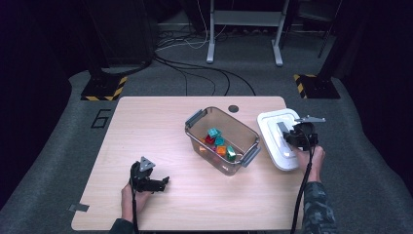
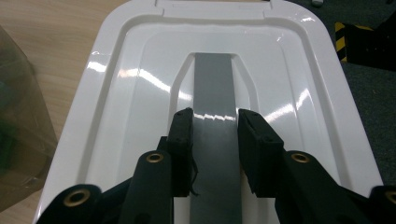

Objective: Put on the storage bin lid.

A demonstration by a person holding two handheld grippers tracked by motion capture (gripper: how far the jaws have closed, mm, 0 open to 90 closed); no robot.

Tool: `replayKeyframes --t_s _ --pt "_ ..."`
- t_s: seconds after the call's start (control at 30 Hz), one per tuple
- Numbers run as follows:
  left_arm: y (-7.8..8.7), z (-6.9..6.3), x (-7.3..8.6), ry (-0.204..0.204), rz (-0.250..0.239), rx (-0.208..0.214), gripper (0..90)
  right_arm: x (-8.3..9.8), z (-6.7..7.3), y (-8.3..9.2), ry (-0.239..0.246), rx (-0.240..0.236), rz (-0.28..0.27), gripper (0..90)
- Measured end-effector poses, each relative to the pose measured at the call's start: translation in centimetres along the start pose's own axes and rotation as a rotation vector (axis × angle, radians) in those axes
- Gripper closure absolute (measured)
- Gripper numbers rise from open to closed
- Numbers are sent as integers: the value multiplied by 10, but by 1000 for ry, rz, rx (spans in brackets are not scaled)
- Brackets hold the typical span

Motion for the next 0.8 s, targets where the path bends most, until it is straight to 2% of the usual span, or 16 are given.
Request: replayKeyframes --t_s 0.53,0.8 --pt "0 0 0 1 -4 -1 36 -26 3 23 22 -26 -26 668" --pt "-1 0 0 6 -7 -2 36 -43 11 35 36 -61 -44 667"
Point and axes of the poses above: each handheld gripper's, and its own axes: y roughly backward along the jaws, x roughly out of its underside, z roughly to its left, the point moved 8 cm from there along -y, roughly forward along the jaws, and after that the axes turned 11 degrees about -y, right-handed, at the moved point
